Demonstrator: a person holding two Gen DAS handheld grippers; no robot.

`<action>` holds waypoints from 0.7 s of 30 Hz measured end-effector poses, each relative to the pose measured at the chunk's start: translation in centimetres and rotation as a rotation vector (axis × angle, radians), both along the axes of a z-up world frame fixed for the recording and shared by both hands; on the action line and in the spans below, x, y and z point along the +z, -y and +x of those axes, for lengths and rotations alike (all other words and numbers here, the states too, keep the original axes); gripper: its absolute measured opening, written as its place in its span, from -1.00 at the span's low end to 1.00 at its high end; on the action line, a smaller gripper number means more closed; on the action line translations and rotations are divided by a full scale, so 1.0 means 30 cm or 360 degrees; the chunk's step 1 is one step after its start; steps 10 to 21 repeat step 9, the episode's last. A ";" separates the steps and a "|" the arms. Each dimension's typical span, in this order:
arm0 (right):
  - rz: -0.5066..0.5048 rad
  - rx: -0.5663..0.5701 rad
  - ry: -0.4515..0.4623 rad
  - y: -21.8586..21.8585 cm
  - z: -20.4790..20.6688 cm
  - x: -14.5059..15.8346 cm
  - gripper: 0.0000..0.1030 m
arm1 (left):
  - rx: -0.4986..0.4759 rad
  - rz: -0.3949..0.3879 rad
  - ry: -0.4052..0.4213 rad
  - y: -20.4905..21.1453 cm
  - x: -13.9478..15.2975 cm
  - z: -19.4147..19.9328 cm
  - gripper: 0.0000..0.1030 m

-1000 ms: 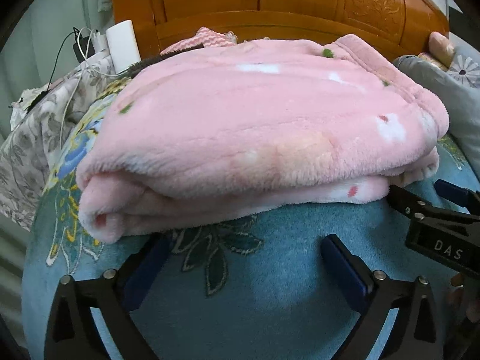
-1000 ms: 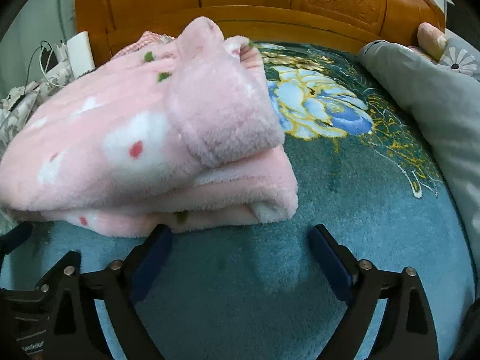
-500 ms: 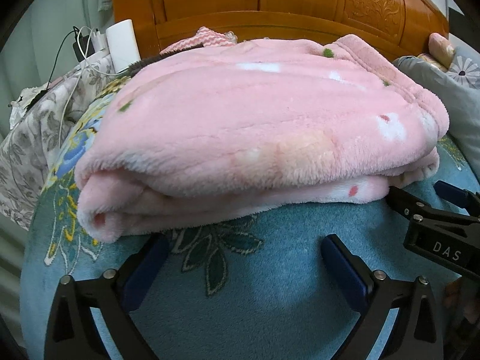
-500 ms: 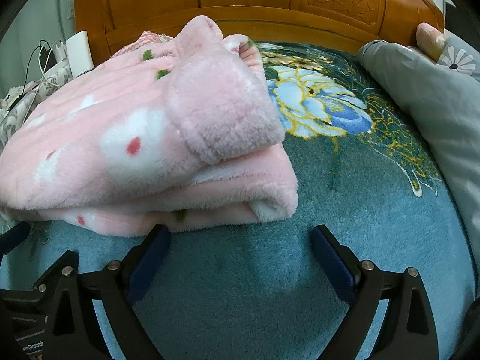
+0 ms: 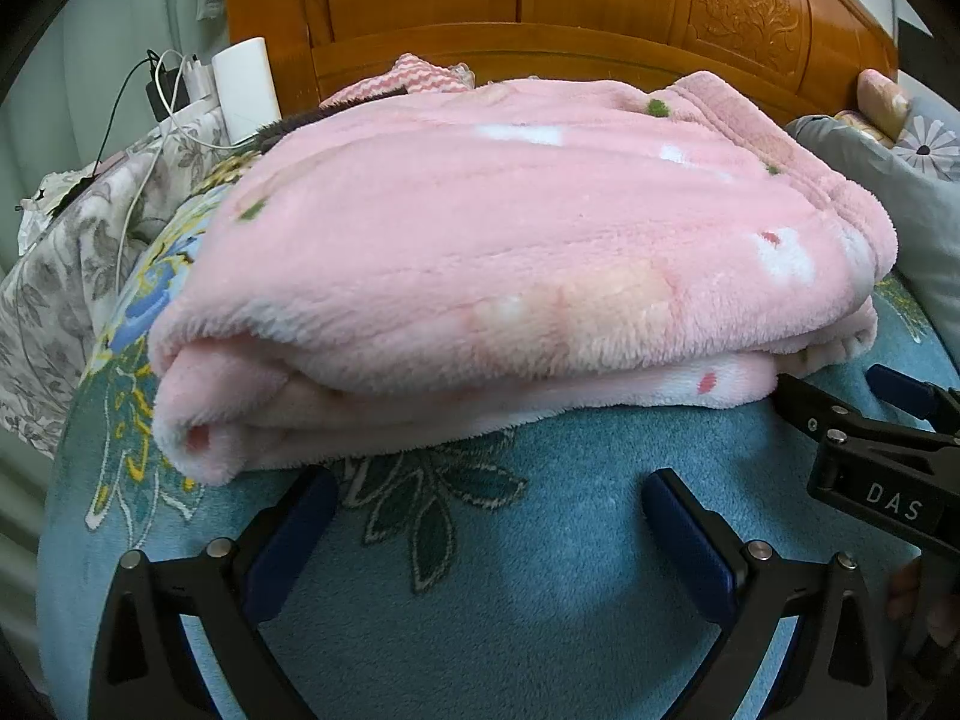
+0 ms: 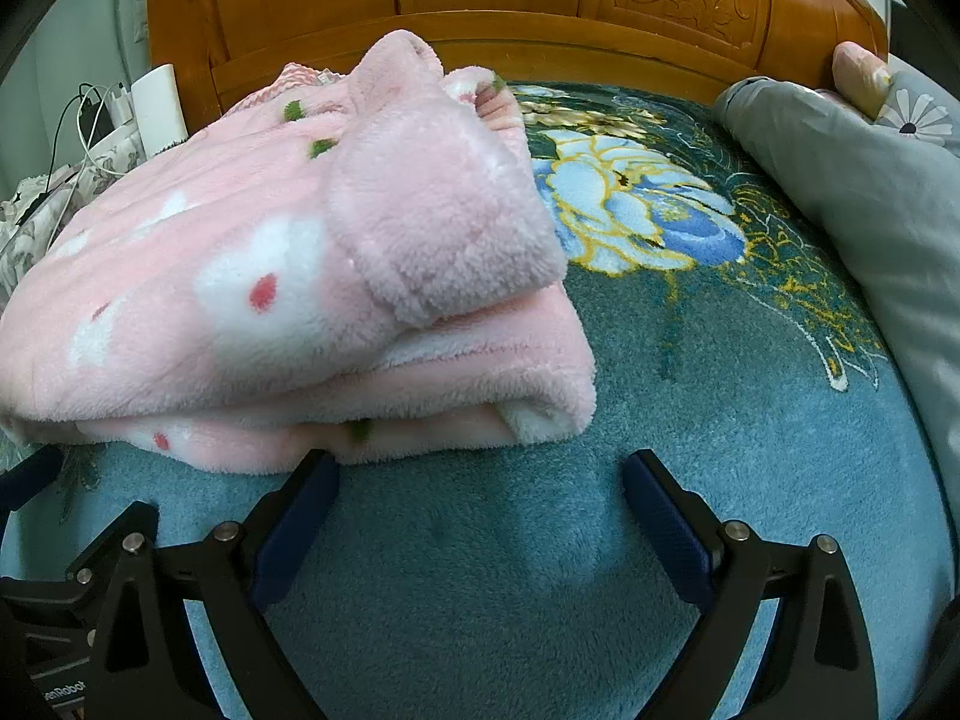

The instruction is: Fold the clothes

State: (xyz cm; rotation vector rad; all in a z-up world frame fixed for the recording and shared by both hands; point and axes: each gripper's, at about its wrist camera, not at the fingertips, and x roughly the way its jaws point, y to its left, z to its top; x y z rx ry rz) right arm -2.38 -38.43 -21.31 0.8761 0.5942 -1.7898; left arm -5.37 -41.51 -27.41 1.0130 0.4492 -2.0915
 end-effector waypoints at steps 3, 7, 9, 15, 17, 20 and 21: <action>0.0001 0.0000 0.0002 0.002 -0.002 0.000 0.88 | -0.0002 0.0006 -0.0007 -0.001 0.001 0.002 1.00; 0.0002 -0.0001 0.0001 0.006 -0.007 -0.002 0.88 | -0.0006 0.0008 -0.0007 0.000 0.001 0.003 1.00; 0.0002 -0.0001 0.0000 0.008 -0.007 -0.002 0.88 | -0.0007 0.0010 -0.0009 0.001 0.001 0.003 1.00; 0.0002 -0.0001 0.0000 0.008 -0.007 -0.002 0.88 | -0.0007 0.0010 -0.0009 0.001 0.001 0.003 1.00; 0.0002 -0.0001 0.0000 0.008 -0.007 -0.002 0.88 | -0.0007 0.0010 -0.0009 0.001 0.001 0.003 1.00; 0.0002 -0.0001 0.0000 0.008 -0.007 -0.002 0.88 | -0.0007 0.0010 -0.0009 0.001 0.001 0.003 1.00; 0.0002 -0.0001 0.0000 0.008 -0.007 -0.002 0.88 | -0.0007 0.0010 -0.0009 0.001 0.001 0.003 1.00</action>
